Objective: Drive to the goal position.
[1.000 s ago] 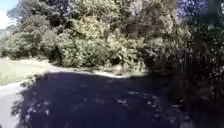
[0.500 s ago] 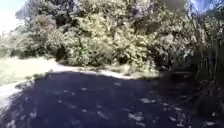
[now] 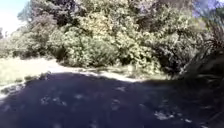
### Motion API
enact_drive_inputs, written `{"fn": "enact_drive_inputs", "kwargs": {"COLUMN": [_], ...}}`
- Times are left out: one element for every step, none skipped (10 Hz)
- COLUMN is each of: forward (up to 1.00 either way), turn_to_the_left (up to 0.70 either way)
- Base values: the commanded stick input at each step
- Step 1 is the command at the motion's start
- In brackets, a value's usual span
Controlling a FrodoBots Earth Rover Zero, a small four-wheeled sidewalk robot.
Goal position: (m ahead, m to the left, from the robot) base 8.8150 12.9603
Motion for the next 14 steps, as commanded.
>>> {"fn": "enact_drive_inputs", "kwargs": {"forward": [1.00, 1.00, 1.00, 1.00, 1.00, 1.00, 1.00, 1.00, 1.00, 1.00, 1.00, 1.00, 1.00, 1.00], "turn_to_the_left": [0.29, 0.40, 0.40, 0.40, 0.40, 0.40, 0.40, 0.40, 0.31, 0.14, 0.00, 0.00, 0.00, 0.00]}}
